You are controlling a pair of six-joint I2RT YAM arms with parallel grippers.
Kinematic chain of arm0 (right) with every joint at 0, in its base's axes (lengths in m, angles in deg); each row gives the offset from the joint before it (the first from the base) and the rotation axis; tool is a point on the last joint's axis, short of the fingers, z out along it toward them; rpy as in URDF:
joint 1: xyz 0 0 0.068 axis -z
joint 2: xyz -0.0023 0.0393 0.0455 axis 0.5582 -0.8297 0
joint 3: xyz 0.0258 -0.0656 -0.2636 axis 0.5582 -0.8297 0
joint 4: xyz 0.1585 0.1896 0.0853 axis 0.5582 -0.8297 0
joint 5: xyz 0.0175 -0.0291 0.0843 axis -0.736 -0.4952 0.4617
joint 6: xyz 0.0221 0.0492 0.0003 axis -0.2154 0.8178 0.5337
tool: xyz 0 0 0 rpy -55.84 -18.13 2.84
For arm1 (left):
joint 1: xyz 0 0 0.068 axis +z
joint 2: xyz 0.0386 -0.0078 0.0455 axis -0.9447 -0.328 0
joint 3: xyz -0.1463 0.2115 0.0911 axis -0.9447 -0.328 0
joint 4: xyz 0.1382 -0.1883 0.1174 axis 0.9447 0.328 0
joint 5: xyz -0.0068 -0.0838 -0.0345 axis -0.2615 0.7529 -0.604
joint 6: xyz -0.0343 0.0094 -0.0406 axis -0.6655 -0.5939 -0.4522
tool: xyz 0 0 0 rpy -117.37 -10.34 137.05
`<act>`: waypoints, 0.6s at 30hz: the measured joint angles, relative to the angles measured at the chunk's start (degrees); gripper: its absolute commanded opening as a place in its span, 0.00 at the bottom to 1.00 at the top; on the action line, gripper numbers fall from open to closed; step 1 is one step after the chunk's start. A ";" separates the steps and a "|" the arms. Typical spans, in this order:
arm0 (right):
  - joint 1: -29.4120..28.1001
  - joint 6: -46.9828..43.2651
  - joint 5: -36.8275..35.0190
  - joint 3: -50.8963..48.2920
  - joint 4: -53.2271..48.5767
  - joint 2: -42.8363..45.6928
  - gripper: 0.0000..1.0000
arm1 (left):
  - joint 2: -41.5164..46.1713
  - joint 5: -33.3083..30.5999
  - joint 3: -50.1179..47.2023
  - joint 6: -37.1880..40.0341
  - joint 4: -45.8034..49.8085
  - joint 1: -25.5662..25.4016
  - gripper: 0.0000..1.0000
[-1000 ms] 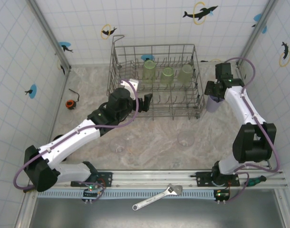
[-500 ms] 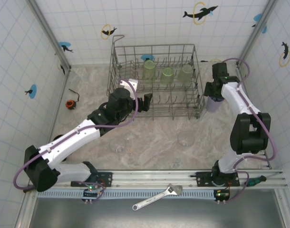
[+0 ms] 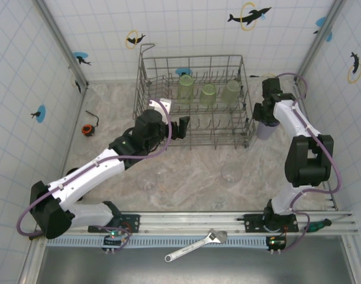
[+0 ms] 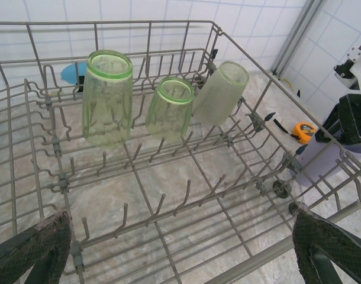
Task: Load the cups into the dish rack
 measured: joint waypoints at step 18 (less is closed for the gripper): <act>0.00 -0.07 0.52 2.54 -2.43 0.79 0.00 | -0.02 -0.39 0.00 -0.04 0.87 0.00 0.98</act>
